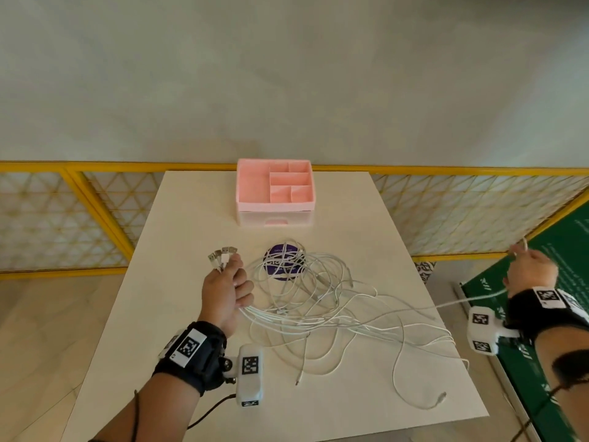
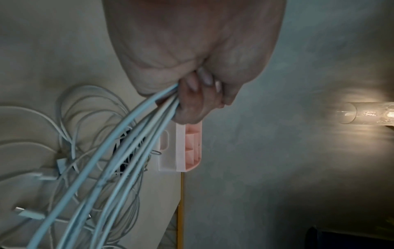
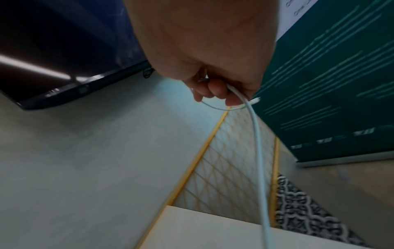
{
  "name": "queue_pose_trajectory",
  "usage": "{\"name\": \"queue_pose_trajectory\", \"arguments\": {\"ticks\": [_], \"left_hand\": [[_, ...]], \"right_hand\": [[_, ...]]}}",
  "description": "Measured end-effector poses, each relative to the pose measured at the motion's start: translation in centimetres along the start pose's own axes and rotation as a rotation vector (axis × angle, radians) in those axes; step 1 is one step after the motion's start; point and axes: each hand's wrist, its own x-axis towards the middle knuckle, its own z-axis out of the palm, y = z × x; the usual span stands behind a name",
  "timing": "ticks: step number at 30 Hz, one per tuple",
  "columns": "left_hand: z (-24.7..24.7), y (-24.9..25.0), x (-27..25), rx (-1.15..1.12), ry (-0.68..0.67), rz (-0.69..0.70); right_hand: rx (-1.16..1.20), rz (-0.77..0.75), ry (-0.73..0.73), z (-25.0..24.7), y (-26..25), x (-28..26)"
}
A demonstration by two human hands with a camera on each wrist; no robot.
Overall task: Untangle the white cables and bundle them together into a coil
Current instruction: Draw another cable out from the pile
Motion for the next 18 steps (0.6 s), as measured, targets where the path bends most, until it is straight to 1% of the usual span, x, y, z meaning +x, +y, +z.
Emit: {"name": "queue_pose_trajectory", "arguments": {"ticks": [1,3,5,6,7,8,9,10,11,12,13,14,15,16,17,18], "left_hand": [[0.2,0.0,0.1,-0.021,-0.01,0.001],[0.7,0.2,0.0,-0.048,-0.035,-0.004],[1.4,0.5,-0.1,-0.074,-0.072,-0.011],[2.0,0.7,-0.3,-0.085,-0.096,-0.012],[2.5,1.0,-0.5,-0.092,-0.117,-0.009],[3.2,1.2,-0.7,-0.092,-0.136,-0.004],[3.9,1.4,-0.9,-0.09,-0.153,0.003],[4.6,1.6,-1.0,-0.09,-0.168,0.011],[5.2,1.8,-1.2,-0.09,-0.183,0.021],[5.9,1.9,-1.3,-0.091,-0.196,0.032],[6.5,2.0,-1.4,-0.093,-0.207,0.047],[7.1,2.0,-1.4,-0.096,-0.214,0.064],[7.6,2.1,-1.4,-0.103,-0.218,0.084],[8.1,2.1,-1.3,-0.114,-0.216,0.103],[8.3,2.2,-1.2,-0.127,-0.209,0.121],[8.3,2.3,-0.9,-0.135,-0.202,0.134]], "right_hand": [[-0.092,0.037,-0.007,-0.3,1.2,0.5],[-0.257,0.111,-0.081,-0.5,3.2,1.0],[-0.416,0.184,-0.133,0.0,3.8,-0.3],[-0.469,0.168,-0.143,0.6,3.3,-1.7],[-0.464,0.098,-0.176,1.5,2.3,-3.7],[-0.405,-0.017,-0.239,2.7,1.3,-5.8],[-0.284,-0.14,-0.354,3.9,-0.1,-8.3],[-0.141,-0.249,-0.52,5.0,-1.4,-11.0],[-0.052,-0.351,-0.701,5.9,-2.5,-13.6],[-0.03,-0.444,-0.869,6.7,-3.4,-16.3],[-0.055,-0.513,-1.017,7.6,-4.1,-18.8],[-0.078,-0.562,-1.156,8.3,-4.7,-21.3],[-0.101,-0.607,-1.258,9.1,-5.0,-23.5],[-0.124,-0.657,-1.319,9.9,-5.2,-25.6],[-0.145,-0.717,-1.346,10.6,-5.1,-27.1],[-0.169,-0.774,-1.337,11.2,-4.6,-27.9]]}}
